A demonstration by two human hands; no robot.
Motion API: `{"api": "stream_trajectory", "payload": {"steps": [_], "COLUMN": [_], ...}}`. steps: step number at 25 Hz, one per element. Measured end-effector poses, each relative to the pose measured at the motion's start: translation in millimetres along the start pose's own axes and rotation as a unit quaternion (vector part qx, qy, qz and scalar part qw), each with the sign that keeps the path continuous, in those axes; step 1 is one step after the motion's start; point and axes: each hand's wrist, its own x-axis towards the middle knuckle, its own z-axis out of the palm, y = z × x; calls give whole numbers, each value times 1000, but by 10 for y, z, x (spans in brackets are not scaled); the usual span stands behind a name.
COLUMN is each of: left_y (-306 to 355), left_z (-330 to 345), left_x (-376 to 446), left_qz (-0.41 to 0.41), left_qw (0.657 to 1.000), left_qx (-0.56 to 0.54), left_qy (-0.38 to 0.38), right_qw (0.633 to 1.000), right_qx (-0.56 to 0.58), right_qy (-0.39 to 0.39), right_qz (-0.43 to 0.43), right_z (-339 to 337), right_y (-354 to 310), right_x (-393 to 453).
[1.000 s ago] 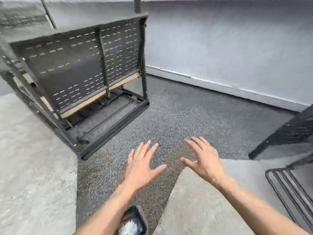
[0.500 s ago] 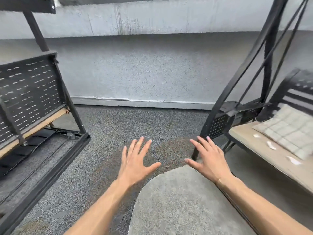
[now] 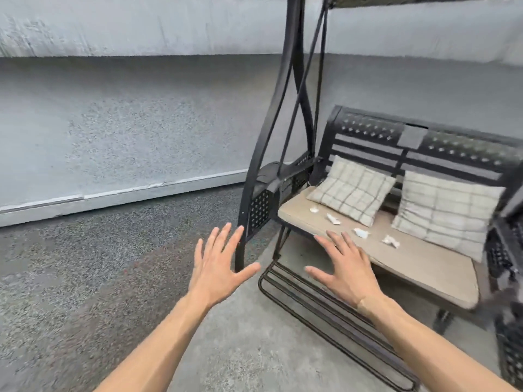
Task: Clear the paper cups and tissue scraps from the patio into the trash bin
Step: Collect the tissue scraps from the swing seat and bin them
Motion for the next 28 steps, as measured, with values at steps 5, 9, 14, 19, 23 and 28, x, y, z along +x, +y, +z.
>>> {"api": "stream_trajectory", "payload": {"steps": [5, 9, 14, 19, 23, 28], "left_y": [159, 158, 141, 250, 476, 923], "left_z": [456, 683, 856, 1129, 1429, 1844], "left_x": [910, 1703, 2513, 3070, 3496, 4069], "left_qz": [76, 129, 191, 231, 254, 276], "left_qw": [996, 989, 977, 965, 956, 948], "left_qx": [-31, -46, -71, -89, -97, -92], "left_qy": [-36, -52, -61, -83, -109, -126], "right_qw": [994, 985, 972, 959, 950, 940], "right_qx": [-32, -37, -29, -32, -30, 0], "right_qy": [25, 37, 55, 57, 66, 71], "right_qz": [97, 162, 228, 276, 303, 333], "right_z": [-11, 10, 84, 152, 259, 421], "right_y": [454, 575, 612, 783, 1110, 1803], "right_x": [385, 826, 1220, 1491, 1696, 2066]}}
